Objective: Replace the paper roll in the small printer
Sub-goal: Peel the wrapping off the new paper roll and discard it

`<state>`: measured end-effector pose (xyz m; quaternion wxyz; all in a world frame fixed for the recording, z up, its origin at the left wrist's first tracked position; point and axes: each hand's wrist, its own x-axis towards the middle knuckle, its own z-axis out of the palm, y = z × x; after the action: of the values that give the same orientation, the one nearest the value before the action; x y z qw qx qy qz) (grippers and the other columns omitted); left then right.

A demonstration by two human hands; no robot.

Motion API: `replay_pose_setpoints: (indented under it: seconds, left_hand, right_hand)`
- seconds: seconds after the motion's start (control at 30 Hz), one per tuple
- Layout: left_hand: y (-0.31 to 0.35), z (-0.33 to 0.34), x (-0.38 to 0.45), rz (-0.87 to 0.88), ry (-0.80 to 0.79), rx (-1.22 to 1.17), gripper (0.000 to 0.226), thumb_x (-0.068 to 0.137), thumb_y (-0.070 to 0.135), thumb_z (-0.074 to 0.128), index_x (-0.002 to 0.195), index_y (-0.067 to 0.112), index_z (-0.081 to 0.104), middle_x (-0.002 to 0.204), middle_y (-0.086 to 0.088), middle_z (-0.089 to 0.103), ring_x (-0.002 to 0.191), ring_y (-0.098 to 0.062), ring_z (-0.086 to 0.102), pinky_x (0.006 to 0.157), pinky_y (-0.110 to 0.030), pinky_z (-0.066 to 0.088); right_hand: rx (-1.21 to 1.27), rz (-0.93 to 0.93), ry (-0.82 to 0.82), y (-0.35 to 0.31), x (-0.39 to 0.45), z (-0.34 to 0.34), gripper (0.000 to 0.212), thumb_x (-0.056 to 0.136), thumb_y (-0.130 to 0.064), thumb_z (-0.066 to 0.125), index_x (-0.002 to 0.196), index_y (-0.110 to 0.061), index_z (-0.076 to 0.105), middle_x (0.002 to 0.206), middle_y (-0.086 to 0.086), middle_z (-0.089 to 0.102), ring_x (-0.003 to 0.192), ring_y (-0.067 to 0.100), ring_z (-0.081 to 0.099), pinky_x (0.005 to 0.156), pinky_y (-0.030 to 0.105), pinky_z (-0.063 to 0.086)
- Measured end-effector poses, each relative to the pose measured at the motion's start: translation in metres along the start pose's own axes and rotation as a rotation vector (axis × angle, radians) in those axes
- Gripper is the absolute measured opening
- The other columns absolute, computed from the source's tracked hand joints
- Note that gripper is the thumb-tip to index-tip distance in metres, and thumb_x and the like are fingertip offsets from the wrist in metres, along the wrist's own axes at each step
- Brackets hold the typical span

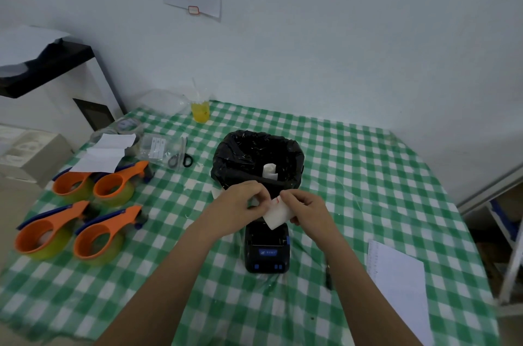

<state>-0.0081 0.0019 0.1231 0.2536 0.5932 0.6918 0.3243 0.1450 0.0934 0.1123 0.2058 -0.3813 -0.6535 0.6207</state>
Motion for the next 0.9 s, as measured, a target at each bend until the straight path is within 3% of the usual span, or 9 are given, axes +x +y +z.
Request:
replay_pose_setpoints:
  seconds: [0.13, 0.3, 0.6, 0.77, 0.9]
  left_hand:
    - [-0.001, 0.005, -0.002, 0.045, 0.039, -0.021, 0.013, 0.084, 0.031, 0.064, 0.094, 0.024, 0.066, 0.096, 0.013, 0.062, 0.092, -0.004, 0.059, 0.085, -0.030, 0.053]
    - [0.000, 0.005, 0.002, 0.052, 0.093, 0.035, 0.009, 0.087, 0.024, 0.060, 0.089, 0.018, 0.067, 0.087, 0.016, 0.057, 0.088, -0.008, 0.059, 0.081, -0.040, 0.053]
    - [0.001, 0.008, 0.006, -0.004, 0.137, 0.043, 0.009, 0.091, 0.018, 0.051, 0.091, 0.014, 0.059, 0.086, 0.011, 0.055, 0.087, -0.009, 0.052, 0.082, -0.030, 0.049]
    - [0.000, 0.010, 0.007, -0.048, 0.166, -0.012, 0.007, 0.090, 0.017, 0.053, 0.089, 0.016, 0.060, 0.085, 0.009, 0.060, 0.086, -0.011, 0.056, 0.079, -0.032, 0.050]
    - [-0.002, 0.011, 0.009, -0.097, 0.178, -0.064, 0.007, 0.090, 0.018, 0.053, 0.087, 0.018, 0.059, 0.090, 0.001, 0.064, 0.086, -0.012, 0.058, 0.079, -0.033, 0.050]
  right_hand:
    - [0.044, 0.006, -0.002, 0.001, 0.001, 0.001, 0.022, 0.090, -0.026, 0.056, 0.079, -0.018, 0.073, 0.069, -0.006, 0.061, 0.055, -0.001, 0.053, 0.049, 0.012, 0.042]
    - [0.093, -0.006, -0.026, 0.001, 0.000, 0.003, 0.020, 0.091, -0.021, 0.055, 0.080, -0.017, 0.071, 0.080, 0.000, 0.062, 0.059, -0.003, 0.057, 0.050, 0.012, 0.046]
    - [0.109, -0.007, -0.048, 0.008, 0.000, 0.003, 0.017, 0.092, -0.021, 0.054, 0.097, -0.014, 0.069, 0.104, 0.017, 0.063, 0.077, 0.005, 0.062, 0.061, 0.017, 0.052]
    - [0.113, -0.026, -0.058, 0.008, -0.001, 0.004, 0.016, 0.092, -0.019, 0.054, 0.091, -0.024, 0.069, 0.097, 0.005, 0.064, 0.084, 0.012, 0.060, 0.069, 0.023, 0.055]
    - [0.085, -0.036, -0.059, 0.009, 0.000, 0.004, 0.018, 0.092, -0.018, 0.054, 0.091, -0.031, 0.068, 0.092, 0.001, 0.062, 0.078, 0.005, 0.060, 0.070, 0.025, 0.056]
